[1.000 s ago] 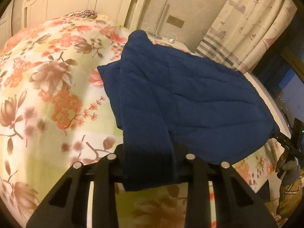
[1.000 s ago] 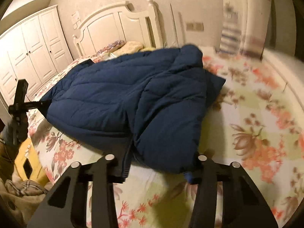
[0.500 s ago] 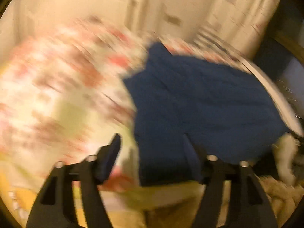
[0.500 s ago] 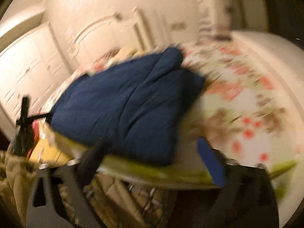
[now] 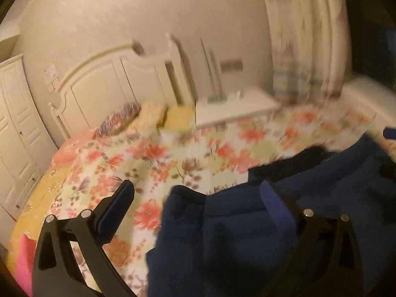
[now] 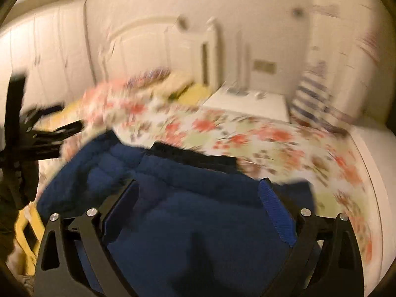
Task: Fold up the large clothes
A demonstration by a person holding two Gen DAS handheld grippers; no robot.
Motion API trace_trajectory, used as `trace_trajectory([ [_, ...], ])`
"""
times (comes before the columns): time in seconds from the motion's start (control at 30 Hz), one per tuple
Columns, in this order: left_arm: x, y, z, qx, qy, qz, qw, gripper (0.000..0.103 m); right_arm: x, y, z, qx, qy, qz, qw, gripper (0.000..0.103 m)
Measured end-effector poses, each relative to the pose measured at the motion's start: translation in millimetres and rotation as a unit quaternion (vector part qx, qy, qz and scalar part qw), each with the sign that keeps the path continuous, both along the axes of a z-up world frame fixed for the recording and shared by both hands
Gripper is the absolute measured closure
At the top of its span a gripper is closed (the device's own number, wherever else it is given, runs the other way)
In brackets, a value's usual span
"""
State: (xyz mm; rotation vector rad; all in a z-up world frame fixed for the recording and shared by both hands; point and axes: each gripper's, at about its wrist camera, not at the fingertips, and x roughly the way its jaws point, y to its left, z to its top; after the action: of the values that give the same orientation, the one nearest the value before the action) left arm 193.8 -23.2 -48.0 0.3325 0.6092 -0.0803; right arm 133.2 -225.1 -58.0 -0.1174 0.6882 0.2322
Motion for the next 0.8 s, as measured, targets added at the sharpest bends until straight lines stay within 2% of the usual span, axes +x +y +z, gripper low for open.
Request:
trace_trajectory([
  [0.03, 11.6, -6.3, -6.8, 0.010, 0.009, 0.007, 0.9999, 0.002, 15.8, 17.3, -6.2, -0.030, 0.010, 0.006, 0.999, 0.039],
  [0.07, 23.8, -8.0, -15.6, 0.021, 0.018, 0.017, 0.9995, 0.002, 30.0, 31.2, -13.8, -0.053, 0.022, 0.010, 0.998, 0.043],
  [0.13, 45.4, -10.2, -36.3, 0.040, 0.040, 0.034, 0.9978, 0.002, 54.8, 51.9, -32.2, -0.084, 0.048, 0.017, 0.995, 0.046],
  [0.2, 59.9, -8.5, -56.8, 0.047, 0.063, 0.045, 0.9959, 0.002, 73.7, 59.0, -57.1, -0.085, 0.085, 0.025, 0.992, 0.046],
  [0.23, 68.3, -6.1, -72.1, 0.057, 0.074, 0.052, 0.9942, 0.002, 86.3, 60.3, -80.8, -0.099, 0.118, 0.021, 0.988, 0.045],
  [0.27, 78.1, -2.2, -88.5, 0.054, 0.100, 0.056, 0.9918, 0.002, 87.9, 57.2, -91.7, -0.094, 0.122, 0.022, 0.988, 0.045],
  [0.33, 88.5, 6.0, -99.0, 0.032, 0.129, 0.063, 0.9892, 0.002, 90.7, 48.6, -94.9, -0.065, 0.125, 0.018, 0.990, 0.045],
  [0.4, 90.4, 10.2, -102.0, 0.022, 0.138, 0.060, 0.9884, 0.002, 90.3, 45.6, -97.4, -0.054, 0.123, 0.020, 0.991, 0.045],
  [0.53, 91.6, 15.8, -105.7, 0.004, 0.145, 0.058, 0.9878, 0.002, 85.7, 41.8, -95.8, -0.029, 0.118, 0.023, 0.992, 0.044],
  [0.63, 91.3, 18.9, -106.6, -0.003, 0.147, 0.058, 0.9875, 0.002, 84.8, 28.6, -81.5, 0.004, 0.120, 0.019, 0.993, 0.045],
  [0.67, 91.2, 18.4, -106.9, -0.001, 0.145, 0.058, 0.9877, 0.002, 85.2, 24.5, -73.2, 0.000, 0.110, 0.002, 0.994, 0.045],
  [0.7, 90.2, 16.8, -106.5, 0.000, 0.144, 0.058, 0.9879, 0.002, 81.0, 17.2, -64.8, -0.028, 0.092, -0.028, 0.995, 0.045],
  [0.73, 89.7, 16.4, -106.6, 0.002, 0.143, 0.058, 0.9881, 0.002, 77.1, 10.1, -58.2, -0.065, 0.072, -0.057, 0.994, 0.041],
  [0.77, 90.2, 16.0, -106.8, 0.003, 0.143, 0.058, 0.9880, 0.002, 75.0, 2.5, -55.5, -0.084, 0.063, -0.077, 0.991, 0.034],
  [0.8, 90.5, 16.0, -106.8, 0.002, 0.143, 0.058, 0.9880, 0.002, 73.3, -11.6, -55.8, -0.095, 0.060, -0.099, 0.989, 0.031],
])
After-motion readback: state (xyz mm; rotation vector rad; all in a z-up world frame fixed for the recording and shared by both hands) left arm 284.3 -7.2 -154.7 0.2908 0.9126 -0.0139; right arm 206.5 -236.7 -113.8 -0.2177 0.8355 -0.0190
